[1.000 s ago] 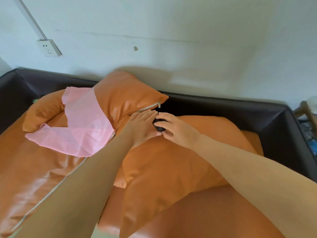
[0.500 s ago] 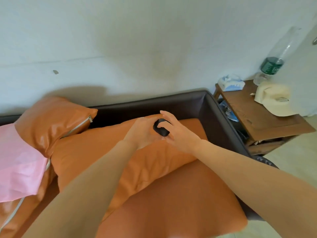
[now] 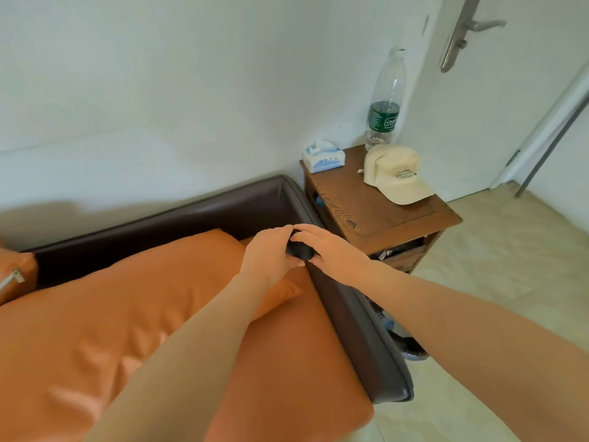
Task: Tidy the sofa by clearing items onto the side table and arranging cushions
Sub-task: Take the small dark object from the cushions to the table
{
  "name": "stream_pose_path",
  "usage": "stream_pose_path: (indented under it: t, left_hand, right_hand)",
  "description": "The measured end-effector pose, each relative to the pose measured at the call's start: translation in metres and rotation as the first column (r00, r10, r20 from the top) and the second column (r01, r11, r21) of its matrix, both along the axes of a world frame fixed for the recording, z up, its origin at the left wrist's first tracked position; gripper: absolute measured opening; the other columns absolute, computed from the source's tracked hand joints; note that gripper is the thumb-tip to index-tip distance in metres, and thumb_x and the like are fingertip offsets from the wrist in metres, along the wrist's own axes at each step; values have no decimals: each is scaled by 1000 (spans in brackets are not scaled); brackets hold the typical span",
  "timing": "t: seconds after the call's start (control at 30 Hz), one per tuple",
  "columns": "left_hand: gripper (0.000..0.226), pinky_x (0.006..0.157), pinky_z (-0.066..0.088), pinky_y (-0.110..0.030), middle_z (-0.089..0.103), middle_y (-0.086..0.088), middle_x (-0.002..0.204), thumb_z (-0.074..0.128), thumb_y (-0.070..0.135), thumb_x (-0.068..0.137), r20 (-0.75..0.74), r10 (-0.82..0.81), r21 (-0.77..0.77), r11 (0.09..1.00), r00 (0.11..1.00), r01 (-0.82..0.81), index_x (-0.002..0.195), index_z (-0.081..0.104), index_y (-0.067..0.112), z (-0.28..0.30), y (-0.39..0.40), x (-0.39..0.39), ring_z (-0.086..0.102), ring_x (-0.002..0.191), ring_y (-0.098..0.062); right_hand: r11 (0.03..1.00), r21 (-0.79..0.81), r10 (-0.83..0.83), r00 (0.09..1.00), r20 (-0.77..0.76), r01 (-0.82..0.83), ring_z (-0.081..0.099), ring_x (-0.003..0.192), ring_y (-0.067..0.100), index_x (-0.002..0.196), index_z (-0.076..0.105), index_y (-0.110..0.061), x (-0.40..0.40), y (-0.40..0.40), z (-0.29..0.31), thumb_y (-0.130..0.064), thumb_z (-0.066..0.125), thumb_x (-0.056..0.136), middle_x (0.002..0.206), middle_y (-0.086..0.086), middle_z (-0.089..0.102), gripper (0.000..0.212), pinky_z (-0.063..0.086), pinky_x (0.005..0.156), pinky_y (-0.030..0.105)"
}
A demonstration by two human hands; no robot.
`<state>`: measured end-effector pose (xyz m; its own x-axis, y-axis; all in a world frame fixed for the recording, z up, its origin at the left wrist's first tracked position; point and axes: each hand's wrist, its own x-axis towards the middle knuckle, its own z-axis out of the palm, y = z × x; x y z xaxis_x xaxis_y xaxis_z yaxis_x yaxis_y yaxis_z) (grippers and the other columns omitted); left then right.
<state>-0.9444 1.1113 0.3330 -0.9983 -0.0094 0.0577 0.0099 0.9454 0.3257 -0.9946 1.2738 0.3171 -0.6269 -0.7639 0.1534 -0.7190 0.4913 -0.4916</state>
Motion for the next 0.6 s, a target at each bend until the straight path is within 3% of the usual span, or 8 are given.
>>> stream_pose_path:
  t: [0.2,0.37,0.5,0.6]
  left_hand:
    - [54,91,43,-28,63,3,117,72,48,80,-22,-32,-74,997,999,31,123,54,21,-1,45,-52,56,111,-16]
    - [49,88,45,-28,64,3,111,71,53,80,-22,-23,-79,997,999,21,113,56,21,-10,57,-100,58,105,-16]
    - [49,86,46,-30,63,2,109,70,55,80,-1,5,-74,997,1000,-5,111,55,20,-19,55,-148,57,104,-17]
    - [49,86,45,-30,62,1,113,68,52,82,3,18,-53,998,1000,-18,115,54,19,-25,55,-183,56,108,-17]
  right_hand:
    - [999,15,-35,999,6,35,33,137,24,140,43,-13,-45,45,-7,6,56,88,151,5,32,57,32,111,34]
    - [998,45,-53,999,-3,53,35,133,26,141,41,-10,-90,58,-11,-5,60,88,146,12,36,57,28,108,32]
    - [996,87,-24,997,-69,30,43,127,31,138,46,-9,-140,53,-21,-6,62,85,141,13,44,55,31,109,43]
    - [997,73,-31,997,-68,36,43,127,32,138,47,-8,-177,50,-26,-4,61,85,142,13,44,55,32,108,42]
